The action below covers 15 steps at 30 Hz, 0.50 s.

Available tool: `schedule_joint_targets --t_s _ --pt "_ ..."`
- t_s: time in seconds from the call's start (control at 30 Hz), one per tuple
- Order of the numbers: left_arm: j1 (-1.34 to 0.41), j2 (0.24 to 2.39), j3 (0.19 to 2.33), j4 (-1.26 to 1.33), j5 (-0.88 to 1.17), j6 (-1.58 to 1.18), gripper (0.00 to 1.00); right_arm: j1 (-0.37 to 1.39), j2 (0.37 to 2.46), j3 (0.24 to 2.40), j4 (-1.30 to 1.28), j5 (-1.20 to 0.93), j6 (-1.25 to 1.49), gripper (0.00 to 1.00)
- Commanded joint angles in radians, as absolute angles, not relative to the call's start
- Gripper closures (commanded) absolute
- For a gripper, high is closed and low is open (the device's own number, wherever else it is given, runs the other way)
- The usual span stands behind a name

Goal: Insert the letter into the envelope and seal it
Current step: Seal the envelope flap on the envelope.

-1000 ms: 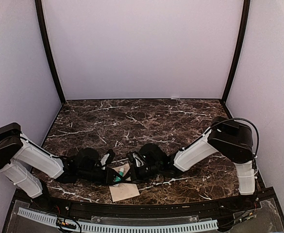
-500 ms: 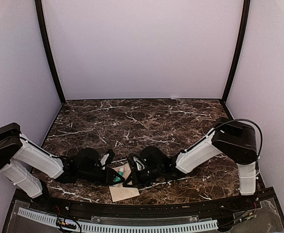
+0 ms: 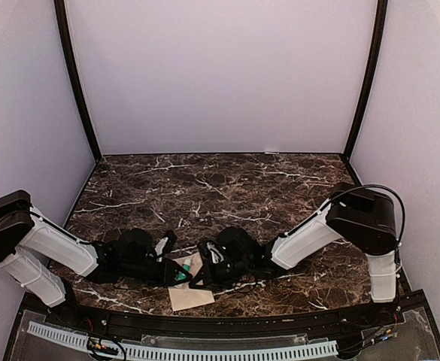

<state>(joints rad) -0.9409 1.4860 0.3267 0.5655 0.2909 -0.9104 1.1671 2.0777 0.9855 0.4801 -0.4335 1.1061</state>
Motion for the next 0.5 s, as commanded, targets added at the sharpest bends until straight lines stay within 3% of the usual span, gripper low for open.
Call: schedule_joint_targets --t_s 0.0,0.47 --pt "-0.942 1.483 0.307 0.471 0.265 -0.897 1.0 1.156 2.134 1.009 0.455 -0.355 1.12 1.0" --pt "-0.941 1.489 0.295 0.487 0.271 -0.908 1.0 1.141 2.134 1.067 0.377 -0.33 1.081 1.0"
